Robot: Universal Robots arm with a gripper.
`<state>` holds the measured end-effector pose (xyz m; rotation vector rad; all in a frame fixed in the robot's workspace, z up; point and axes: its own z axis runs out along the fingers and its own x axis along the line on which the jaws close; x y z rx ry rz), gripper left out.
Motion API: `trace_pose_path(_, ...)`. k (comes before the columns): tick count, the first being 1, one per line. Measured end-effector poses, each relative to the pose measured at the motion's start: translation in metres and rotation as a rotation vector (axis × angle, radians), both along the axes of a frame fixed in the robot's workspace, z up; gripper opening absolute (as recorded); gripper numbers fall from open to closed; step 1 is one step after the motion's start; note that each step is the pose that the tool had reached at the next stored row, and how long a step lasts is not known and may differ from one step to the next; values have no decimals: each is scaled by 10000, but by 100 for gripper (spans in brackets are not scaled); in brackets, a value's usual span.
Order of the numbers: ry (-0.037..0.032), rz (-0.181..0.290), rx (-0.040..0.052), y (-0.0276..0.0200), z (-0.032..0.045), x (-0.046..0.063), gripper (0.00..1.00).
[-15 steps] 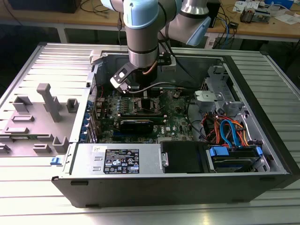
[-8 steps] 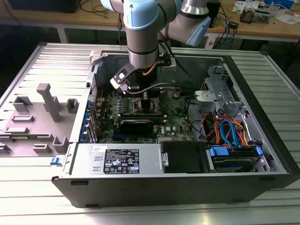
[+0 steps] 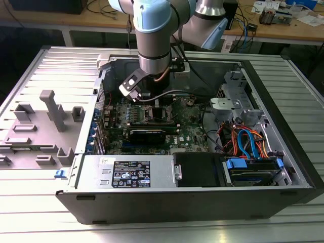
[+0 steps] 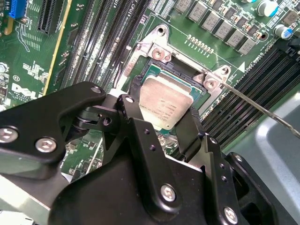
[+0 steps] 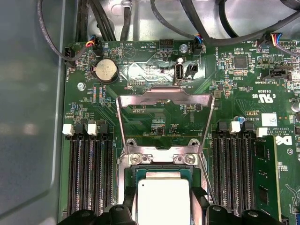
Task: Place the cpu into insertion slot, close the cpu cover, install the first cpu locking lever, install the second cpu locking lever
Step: 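Place the cpu into insertion slot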
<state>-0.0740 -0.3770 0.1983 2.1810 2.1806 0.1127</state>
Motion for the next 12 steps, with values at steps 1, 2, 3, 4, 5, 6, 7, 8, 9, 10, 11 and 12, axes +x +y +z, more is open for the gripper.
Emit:
trace_pose_path(1,-2,0,2,0,-1,0,54)
trace_pose_path(2,-4,0,6,1,-2,1,56)
trace_pose_path(3,-2,0,4,1,-2,0,62)
trace_pose_path(4,-1,0,1,0,-1,0,62)
trace_pose_path(5,0,0,0,0,-1,0,62)
trace_pose_path(6,0,0,1,0,-1,0,62)
trace_pose_path(7,0,1,0,0,-1,0,62)
trace_pose_path(8,0,0,0,0,-1,0,62)
trace_pose_path(9,0,0,0,0,-1,0,62)
trace_pose_path(10,0,0,1,0,3,0,62)
trace_pose_path(11,0,0,0,0,16,0,62)
trace_pose_path(12,1,0,0,0,24,0,62)
